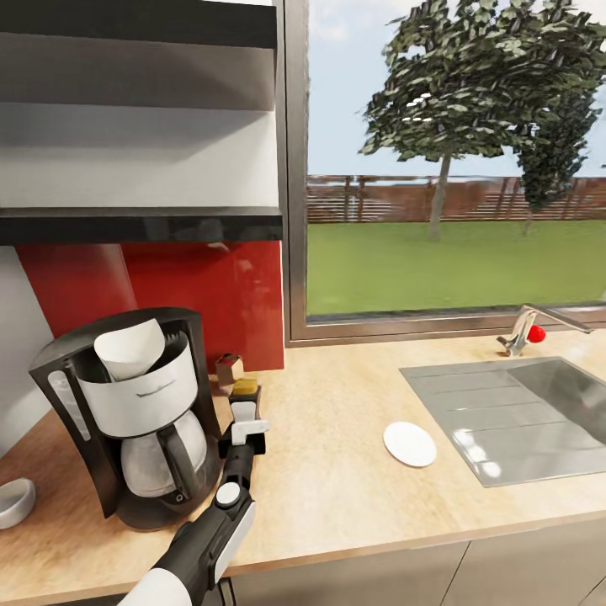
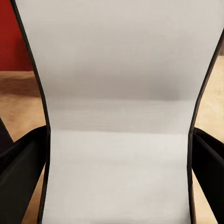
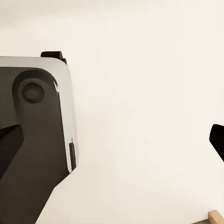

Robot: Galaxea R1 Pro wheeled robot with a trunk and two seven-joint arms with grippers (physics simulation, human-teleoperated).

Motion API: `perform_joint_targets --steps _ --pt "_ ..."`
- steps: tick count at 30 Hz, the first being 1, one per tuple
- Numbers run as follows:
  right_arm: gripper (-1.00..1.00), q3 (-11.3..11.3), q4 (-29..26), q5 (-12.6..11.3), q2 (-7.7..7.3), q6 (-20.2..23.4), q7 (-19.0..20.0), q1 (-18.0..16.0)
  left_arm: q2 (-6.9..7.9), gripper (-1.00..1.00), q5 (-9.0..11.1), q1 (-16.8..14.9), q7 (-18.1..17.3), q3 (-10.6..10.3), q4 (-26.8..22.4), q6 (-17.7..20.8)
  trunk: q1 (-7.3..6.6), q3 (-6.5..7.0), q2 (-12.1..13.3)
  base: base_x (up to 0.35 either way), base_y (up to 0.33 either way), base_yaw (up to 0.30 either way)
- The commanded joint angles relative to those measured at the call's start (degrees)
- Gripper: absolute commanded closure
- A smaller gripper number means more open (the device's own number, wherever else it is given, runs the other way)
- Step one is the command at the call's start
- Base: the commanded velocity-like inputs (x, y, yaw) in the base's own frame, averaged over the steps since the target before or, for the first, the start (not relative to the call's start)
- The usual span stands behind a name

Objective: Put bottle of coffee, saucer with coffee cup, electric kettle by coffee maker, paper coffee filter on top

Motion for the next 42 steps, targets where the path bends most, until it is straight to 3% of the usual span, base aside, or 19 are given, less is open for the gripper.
perform_joint_targets --steps 1,20,42 --pt "-1.0 -0.45 -0.14 0.39 0.03 0.09 0.39 -0.07 0.02 -1.0 0.58 -0.08 0.36 -0.3 0.05 -0.37 0.03 -0.13 -0.13 0.0 0.0 0.0" --pt "-1.0 -0.47 -0.14 0.39 0.03 0.09 0.4 -0.07 0.02 -1.0 0.66 -0.08 0.39 -0.3 0.05 -0.6 0.03 -0.13 -0.13 -0.013 -0.004 0.0" --pt "-1.0 -0.47 -0.14 0.39 0.03 0.09 0.36 -0.07 -0.04 -1.0 0.76 -0.06 0.39 -0.3 0.05 -0.74 0.03 -0.13 -0.13 -0.274 -0.117 0.0"
